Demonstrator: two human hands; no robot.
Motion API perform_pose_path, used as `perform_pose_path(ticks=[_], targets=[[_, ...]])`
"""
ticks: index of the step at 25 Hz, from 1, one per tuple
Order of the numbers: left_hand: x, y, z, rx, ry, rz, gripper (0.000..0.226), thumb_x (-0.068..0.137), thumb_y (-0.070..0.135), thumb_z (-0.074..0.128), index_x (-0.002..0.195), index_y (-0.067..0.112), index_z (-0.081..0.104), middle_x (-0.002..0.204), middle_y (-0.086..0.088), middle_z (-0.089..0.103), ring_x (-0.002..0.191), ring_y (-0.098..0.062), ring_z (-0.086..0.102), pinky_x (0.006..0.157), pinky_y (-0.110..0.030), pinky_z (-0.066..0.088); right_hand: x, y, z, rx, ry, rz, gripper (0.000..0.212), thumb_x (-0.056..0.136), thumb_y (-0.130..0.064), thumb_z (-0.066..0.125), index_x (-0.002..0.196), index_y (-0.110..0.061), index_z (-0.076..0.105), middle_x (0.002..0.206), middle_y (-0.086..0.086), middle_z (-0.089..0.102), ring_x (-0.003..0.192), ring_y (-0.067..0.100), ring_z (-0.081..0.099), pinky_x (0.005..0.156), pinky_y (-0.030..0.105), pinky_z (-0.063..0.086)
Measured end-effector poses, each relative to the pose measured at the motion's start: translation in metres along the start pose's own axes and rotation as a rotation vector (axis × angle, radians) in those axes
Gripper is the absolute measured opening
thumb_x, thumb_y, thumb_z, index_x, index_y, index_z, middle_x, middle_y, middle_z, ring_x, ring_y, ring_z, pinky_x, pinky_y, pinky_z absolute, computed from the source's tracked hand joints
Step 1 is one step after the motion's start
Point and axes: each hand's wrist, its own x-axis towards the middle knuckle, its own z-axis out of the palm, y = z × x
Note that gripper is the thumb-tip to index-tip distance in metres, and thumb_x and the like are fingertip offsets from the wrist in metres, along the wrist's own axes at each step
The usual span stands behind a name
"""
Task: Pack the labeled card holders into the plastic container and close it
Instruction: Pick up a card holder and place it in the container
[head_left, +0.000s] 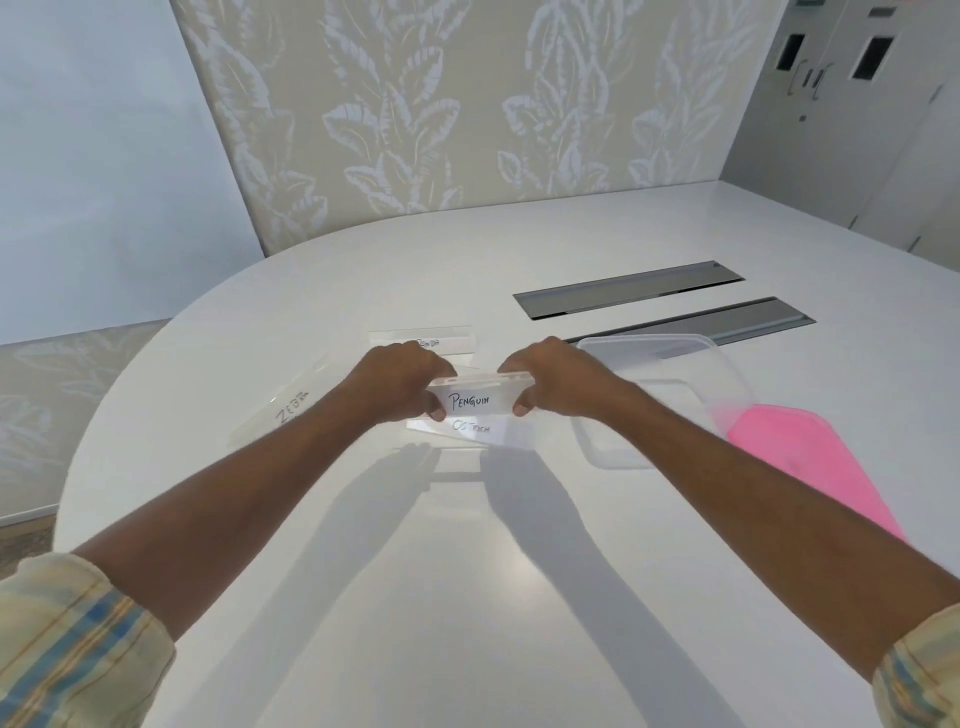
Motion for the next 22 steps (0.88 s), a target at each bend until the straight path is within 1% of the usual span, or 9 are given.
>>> perform_pose_path(ticks=[4, 8, 12, 14, 17, 18, 19, 21, 22], targets=[[0.045, 0.057, -0.024, -0.007, 0.062, 0.031, 0.055, 0.081, 0.041, 0.083, 0.134, 0.04, 0.068, 0.116, 0.001, 0.073, 0.112, -0.027, 0.068, 0.075, -0.031, 0.038, -0.013, 0.06, -0.045, 0.008, 0.039, 0.039, 0.048, 0.072, -0.019, 0.089, 0.117, -0.029, 0.075, 0.1, -0.006, 0.073, 0.094, 0.022, 0.068, 0.08, 0.036, 0.056], [0.091, 0.118, -0.033, -0.004, 0.115, 0.025, 0.057, 0.083, 0.04, 0.081, 0.138, 0.037, 0.066, 0.124, -0.002, 0.071, 0.117, -0.03, 0.067, 0.079, -0.032, 0.039, -0.02, 0.123, -0.078, -0.01, 0.082, 0.048, 0.048, 0.072, -0.013, 0.09, 0.116, -0.027, 0.076, 0.098, -0.002, 0.073, 0.09, 0.023, 0.067, 0.079, 0.038, 0.058], [0.132, 0.176, -0.03, -0.001, 0.129, 0.029, 0.048, 0.084, 0.036, 0.082, 0.131, 0.031, 0.069, 0.122, -0.004, 0.071, 0.118, -0.03, 0.067, 0.08, -0.034, 0.043, -0.024, 0.186, -0.092, 0.009, 0.089, 0.096, 0.046, 0.071, -0.006, 0.088, 0.112, -0.024, 0.077, 0.095, 0.001, 0.074, 0.085, 0.025, 0.07, 0.076, 0.041, 0.06], [0.146, 0.194, -0.023, 0.01, 0.107, 0.031, 0.045, 0.084, 0.035, 0.082, 0.128, 0.028, 0.07, 0.122, -0.005, 0.07, 0.118, -0.032, 0.067, 0.083, -0.036, 0.047, -0.024, 0.209, -0.089, 0.002, 0.064, 0.12, 0.046, 0.07, -0.006, 0.089, 0.11, -0.024, 0.077, 0.093, 0.0, 0.074, 0.084, 0.024, 0.069, 0.073, 0.039, 0.059], [0.168, 0.213, -0.01, -0.006, 0.049, 0.039, 0.048, 0.086, 0.033, 0.081, 0.132, 0.027, 0.068, 0.125, -0.006, 0.069, 0.123, -0.031, 0.064, 0.085, -0.037, 0.048, -0.019, 0.24, -0.078, -0.019, 0.038, 0.135, 0.048, 0.069, -0.011, 0.091, 0.112, -0.024, 0.076, 0.097, 0.0, 0.073, 0.084, 0.022, 0.065, 0.066, 0.031, 0.05], [0.174, 0.216, -0.006, -0.012, 0.035, 0.04, 0.052, 0.086, 0.034, 0.081, 0.136, 0.027, 0.067, 0.128, -0.006, 0.068, 0.126, -0.03, 0.063, 0.087, -0.037, 0.048, -0.017, 0.247, -0.074, -0.023, 0.028, 0.136, 0.05, 0.068, -0.013, 0.092, 0.115, -0.024, 0.075, 0.103, 0.002, 0.073, 0.088, 0.023, 0.065, 0.069, 0.032, 0.051], [0.179, 0.218, -0.003, -0.019, 0.03, 0.044, 0.056, 0.086, 0.034, 0.082, 0.139, 0.026, 0.065, 0.131, -0.006, 0.068, 0.128, -0.03, 0.062, 0.089, -0.038, 0.05, -0.015, 0.254, -0.07, -0.022, 0.019, 0.137, 0.054, 0.068, -0.015, 0.092, 0.119, -0.022, 0.074, 0.111, 0.004, 0.074, 0.094, 0.025, 0.066, 0.075, 0.034, 0.054], [0.189, 0.222, 0.003, -0.029, 0.017, 0.05, 0.06, 0.084, 0.035, 0.084, 0.139, 0.025, 0.065, 0.133, -0.007, 0.067, 0.127, -0.031, 0.063, 0.091, -0.039, 0.052, -0.01, 0.266, -0.064, -0.01, -0.008, 0.14, 0.061, 0.069, -0.016, 0.094, 0.126, -0.019, 0.072, 0.124, 0.006, 0.073, 0.106, 0.028, 0.069, 0.089, 0.042, 0.058], [0.193, 0.223, 0.008, -0.024, 0.003, 0.047, 0.062, 0.083, 0.036, 0.084, 0.14, 0.025, 0.064, 0.134, -0.007, 0.066, 0.127, -0.032, 0.063, 0.092, -0.039, 0.052, -0.008, 0.272, -0.06, -0.008, -0.022, 0.14, 0.062, 0.069, -0.016, 0.094, 0.126, -0.018, 0.071, 0.127, 0.005, 0.072, 0.11, 0.029, 0.069, 0.092, 0.044, 0.057]])
